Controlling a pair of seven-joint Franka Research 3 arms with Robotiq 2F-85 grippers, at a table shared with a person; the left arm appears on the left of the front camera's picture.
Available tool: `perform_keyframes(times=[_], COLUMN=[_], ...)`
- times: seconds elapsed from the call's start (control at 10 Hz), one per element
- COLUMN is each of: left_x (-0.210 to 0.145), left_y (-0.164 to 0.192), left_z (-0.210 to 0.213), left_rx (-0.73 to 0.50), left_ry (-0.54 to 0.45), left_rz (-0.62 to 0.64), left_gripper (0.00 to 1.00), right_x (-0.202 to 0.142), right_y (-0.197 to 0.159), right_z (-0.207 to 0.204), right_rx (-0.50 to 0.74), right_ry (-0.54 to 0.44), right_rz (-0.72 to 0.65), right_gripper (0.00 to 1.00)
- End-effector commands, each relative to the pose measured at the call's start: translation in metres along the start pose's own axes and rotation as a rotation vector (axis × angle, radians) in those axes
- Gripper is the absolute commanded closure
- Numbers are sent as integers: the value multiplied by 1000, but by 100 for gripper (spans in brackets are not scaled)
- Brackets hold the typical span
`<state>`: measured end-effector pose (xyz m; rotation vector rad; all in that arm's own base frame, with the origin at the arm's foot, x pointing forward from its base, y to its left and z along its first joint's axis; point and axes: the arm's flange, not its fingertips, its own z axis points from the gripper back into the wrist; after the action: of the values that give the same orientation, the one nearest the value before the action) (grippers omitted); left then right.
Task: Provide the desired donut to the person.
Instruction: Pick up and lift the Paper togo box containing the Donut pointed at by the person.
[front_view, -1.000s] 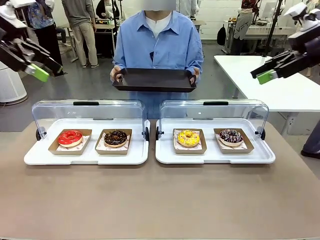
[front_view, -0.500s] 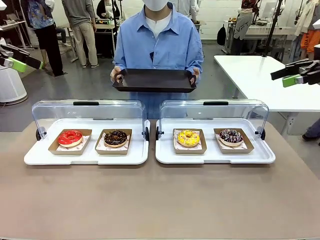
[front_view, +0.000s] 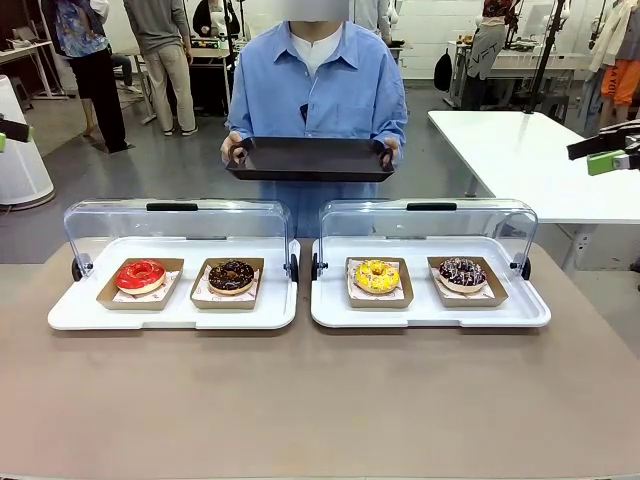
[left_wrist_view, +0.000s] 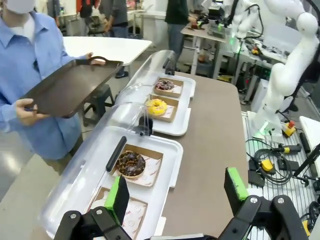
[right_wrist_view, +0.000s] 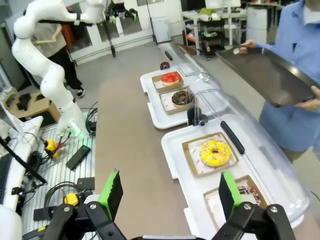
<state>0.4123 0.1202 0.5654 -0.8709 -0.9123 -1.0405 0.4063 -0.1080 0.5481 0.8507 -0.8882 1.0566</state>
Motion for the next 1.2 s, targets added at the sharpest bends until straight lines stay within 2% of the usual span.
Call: perform_keyframes(times=[0.0, 0.3, 0.4, 1.1], left_x=[-1, -5, -2, -2], left_y=[-9, -11, -5, -5], left_z=[-4, -14, 2, 2], left_rx=[66, 105, 67, 67], left_ry=[5, 83, 19, 19], left_rz=[-22, -26, -2, -2], left_gripper=[0, 0, 0, 0], right_x=[0, 0, 0, 0], right_y=[13, 21, 13, 13], right_z=[-4, -5, 6, 6], right_rx=[-46, -60, -39, -39], right_ry=[8, 28, 4, 4], right_rz=[-19, -27, -1, -1], right_gripper=[0, 0, 0, 0])
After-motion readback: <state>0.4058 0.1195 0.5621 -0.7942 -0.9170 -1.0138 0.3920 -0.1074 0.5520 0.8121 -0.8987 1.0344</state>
